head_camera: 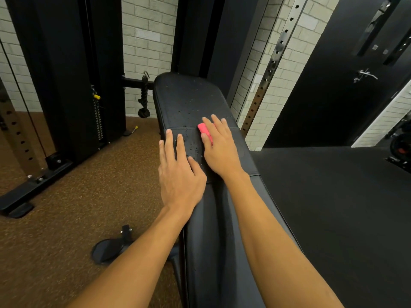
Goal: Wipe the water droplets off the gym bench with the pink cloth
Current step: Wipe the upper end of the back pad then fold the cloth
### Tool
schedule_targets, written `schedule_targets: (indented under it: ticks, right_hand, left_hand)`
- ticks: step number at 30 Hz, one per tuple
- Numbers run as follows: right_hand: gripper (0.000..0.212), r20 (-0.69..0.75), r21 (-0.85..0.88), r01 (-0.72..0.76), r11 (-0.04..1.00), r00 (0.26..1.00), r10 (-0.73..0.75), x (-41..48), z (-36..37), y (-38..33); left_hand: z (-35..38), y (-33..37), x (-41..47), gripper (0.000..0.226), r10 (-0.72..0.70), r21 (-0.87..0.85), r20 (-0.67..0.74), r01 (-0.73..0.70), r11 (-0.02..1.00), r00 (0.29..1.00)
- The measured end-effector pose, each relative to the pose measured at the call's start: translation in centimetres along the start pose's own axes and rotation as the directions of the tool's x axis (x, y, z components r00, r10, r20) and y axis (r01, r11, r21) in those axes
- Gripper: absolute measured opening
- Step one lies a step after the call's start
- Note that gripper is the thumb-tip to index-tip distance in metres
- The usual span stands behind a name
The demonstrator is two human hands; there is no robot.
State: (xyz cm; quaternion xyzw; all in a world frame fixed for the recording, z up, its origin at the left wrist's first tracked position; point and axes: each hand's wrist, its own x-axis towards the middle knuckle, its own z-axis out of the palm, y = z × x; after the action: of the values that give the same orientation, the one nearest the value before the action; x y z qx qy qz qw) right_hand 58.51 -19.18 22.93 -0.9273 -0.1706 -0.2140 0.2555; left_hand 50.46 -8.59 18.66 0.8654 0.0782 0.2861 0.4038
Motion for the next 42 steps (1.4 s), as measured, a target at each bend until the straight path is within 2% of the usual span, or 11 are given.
schedule_targets:
  ticks: [5,7,9,12,18,20,24,31,33,37,42]
  right_hand:
    - [0.047,0.090,0.034,0.193,0.981,0.977,-0.195,-4.1,-1.2,0.9]
    - [0.047,0.082,0.027,0.155,0.988,0.984,-0.156,-5.2,-2.0,2.2]
    - [0.048,0.043,0.007,0.054,0.999,0.998,-0.054,-4.6,-2.1,2.7]
    - [0.048,-0.010,0.005,-0.037,0.999,0.999,0.037,-3.6,-1.3,1.5]
    - [0.047,0.099,0.029,0.194,0.981,0.976,-0.196,-7.1,-1.8,1.2]
    - [0.047,0.101,0.008,0.161,0.987,0.982,-0.161,-7.6,-2.7,2.3]
    - [0.048,0.009,0.012,-0.014,1.000,1.000,0.014,-6.2,-1.8,1.7]
    - [0.047,0.079,0.053,0.183,0.982,0.979,-0.187,-9.1,-1.9,1.4]
    - [0.047,0.074,0.034,0.141,0.989,0.987,-0.144,-9.1,-2.6,2.4]
    - [0.049,0.020,0.029,-0.059,0.998,0.998,0.059,-7.1,-2.1,1.7]
    - [0.050,0.078,0.067,0.018,0.998,0.997,-0.023,-8.2,-1.3,-0.5]
  left_hand:
    - [0.0,-0.1,-0.1,0.061,-0.015,-0.063,-0.023,0.013,0.998,1.000]
    - [0.0,-0.1,-0.1,0.061,-0.017,-0.069,-0.029,0.015,0.997,0.999]
    - [-0.1,-0.1,-0.1,0.060,-0.011,-0.075,-0.028,0.009,0.997,1.000]
    - [0.0,-0.2,-0.1,0.059,-0.014,-0.083,-0.024,0.012,0.996,1.000]
    - [-0.1,-0.3,-0.1,0.058,-0.020,-0.130,-0.024,0.017,0.991,1.000]
    - [-0.1,-0.3,-0.2,0.058,-0.019,-0.131,-0.029,0.015,0.991,0.999]
    - [-0.2,-0.3,0.0,0.058,-0.014,-0.142,-0.040,0.008,0.990,0.999]
    - [-0.3,-0.5,-0.2,0.057,-0.018,-0.183,-0.037,0.011,0.983,0.999]
    - [-0.5,-0.4,-0.2,0.056,-0.021,-0.189,-0.044,0.012,0.982,0.999]
    - [-0.6,-0.4,-0.3,0.055,-0.029,-0.205,-0.042,0.020,0.978,0.999]
    - [-0.9,-0.4,-0.3,0.054,-0.034,-0.245,-0.022,0.028,0.969,0.999]
